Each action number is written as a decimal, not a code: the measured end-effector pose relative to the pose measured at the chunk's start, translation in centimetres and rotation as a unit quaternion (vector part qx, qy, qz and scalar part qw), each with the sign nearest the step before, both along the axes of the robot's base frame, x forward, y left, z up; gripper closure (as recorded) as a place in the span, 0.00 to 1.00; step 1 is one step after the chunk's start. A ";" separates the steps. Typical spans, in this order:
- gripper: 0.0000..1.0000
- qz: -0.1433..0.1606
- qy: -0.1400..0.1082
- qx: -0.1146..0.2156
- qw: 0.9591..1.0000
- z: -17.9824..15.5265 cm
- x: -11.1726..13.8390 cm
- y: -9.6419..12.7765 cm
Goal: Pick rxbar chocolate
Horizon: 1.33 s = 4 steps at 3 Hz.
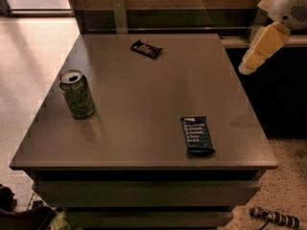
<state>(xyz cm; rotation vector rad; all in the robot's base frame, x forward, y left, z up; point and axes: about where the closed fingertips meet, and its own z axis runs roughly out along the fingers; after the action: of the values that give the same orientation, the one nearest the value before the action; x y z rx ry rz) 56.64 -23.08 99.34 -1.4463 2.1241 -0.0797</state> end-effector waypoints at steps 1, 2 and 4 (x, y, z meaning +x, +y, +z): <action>0.00 -0.022 -0.040 0.091 0.995 -0.7 5.6 0.2; 0.00 -0.034 -0.058 0.191 0.979 -2.9 9.7 1.3; 0.00 -0.022 -0.079 0.380 0.921 -6.7 16.2 6.3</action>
Offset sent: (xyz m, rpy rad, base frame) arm 0.1566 0.0297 -0.0515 0.7514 -0.1865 -0.0966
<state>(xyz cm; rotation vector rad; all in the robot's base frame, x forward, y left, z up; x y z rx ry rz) 72.87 -16.74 92.66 -0.8859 1.7471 0.5383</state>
